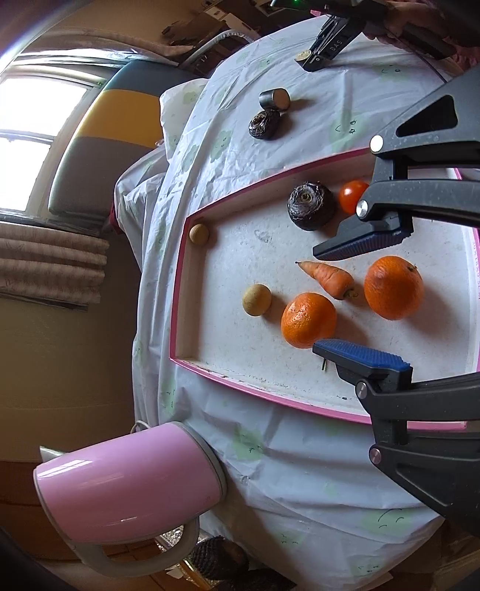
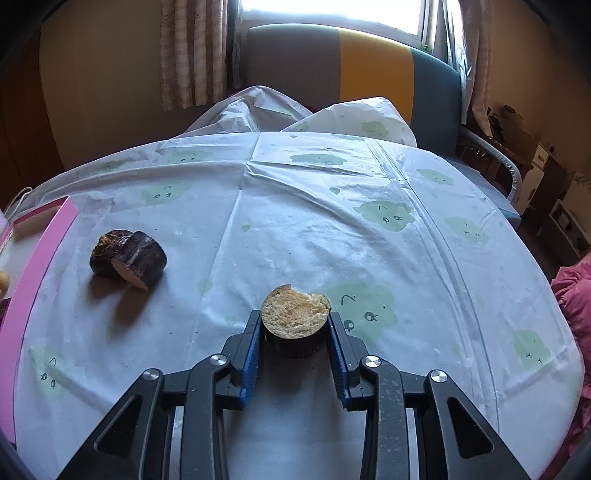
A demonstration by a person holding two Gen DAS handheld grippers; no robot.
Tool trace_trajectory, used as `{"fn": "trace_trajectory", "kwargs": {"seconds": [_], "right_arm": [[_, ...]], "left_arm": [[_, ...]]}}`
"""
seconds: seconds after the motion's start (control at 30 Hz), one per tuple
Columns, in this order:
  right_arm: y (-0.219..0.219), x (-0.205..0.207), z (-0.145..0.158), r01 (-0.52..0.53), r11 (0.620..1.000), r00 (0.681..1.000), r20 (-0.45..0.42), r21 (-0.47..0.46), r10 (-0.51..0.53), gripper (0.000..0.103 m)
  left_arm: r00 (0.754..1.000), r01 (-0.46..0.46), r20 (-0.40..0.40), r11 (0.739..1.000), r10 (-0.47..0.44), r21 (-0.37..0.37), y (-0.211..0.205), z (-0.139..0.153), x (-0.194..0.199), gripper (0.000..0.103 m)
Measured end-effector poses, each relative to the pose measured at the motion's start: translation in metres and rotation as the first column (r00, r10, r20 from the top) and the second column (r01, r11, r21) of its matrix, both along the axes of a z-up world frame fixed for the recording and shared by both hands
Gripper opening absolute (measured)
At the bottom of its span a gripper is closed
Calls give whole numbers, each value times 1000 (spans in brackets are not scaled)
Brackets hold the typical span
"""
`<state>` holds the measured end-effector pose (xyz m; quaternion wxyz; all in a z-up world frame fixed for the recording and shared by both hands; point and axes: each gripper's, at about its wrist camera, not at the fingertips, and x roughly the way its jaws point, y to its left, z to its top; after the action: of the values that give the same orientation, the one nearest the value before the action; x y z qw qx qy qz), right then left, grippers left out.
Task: Organize fruits
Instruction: 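Lower the eggplant slice into the tray and open the right tool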
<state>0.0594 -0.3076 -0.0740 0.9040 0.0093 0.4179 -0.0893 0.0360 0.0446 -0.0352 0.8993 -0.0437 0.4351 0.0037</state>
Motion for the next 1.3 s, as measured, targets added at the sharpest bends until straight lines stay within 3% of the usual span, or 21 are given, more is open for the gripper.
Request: {"fn": "trace_trajectory", "kwargs": {"seconds": [0.2, 0.37, 0.7, 0.97, 1.13, 1.23, 1.3], "right_arm": [[36, -15, 15, -107, 992, 994, 45, 60, 104, 34], [81, -21, 30, -247, 959, 968, 75, 136, 239, 34], [181, -24, 51, -507, 827, 862, 108, 244, 496, 34], [239, -21, 45, -609, 746, 786, 78, 270, 613, 35], [258, -19, 33, -627, 739, 767, 33, 247, 640, 35], [257, -23, 32, -620, 747, 775, 34, 241, 632, 46], [253, -25, 33, -615, 750, 779, 42, 245, 625, 47]], "left_arm": [[1000, -11, 22, 1000, 11, 7, 1, 6, -5, 45], [999, -23, 36, 1000, 22, 11, 3, 8, -7, 45], [997, -60, 45, 998, 61, -18, 21, 10, -10, 45], [992, -112, 45, 992, 115, -61, 49, 13, -13, 45], [992, -110, 47, 991, 114, -73, 53, 13, -15, 45], [993, -99, 53, 993, 102, -67, 49, 14, -17, 45], [994, -89, 56, 994, 93, -66, 46, 14, -17, 45]]}}
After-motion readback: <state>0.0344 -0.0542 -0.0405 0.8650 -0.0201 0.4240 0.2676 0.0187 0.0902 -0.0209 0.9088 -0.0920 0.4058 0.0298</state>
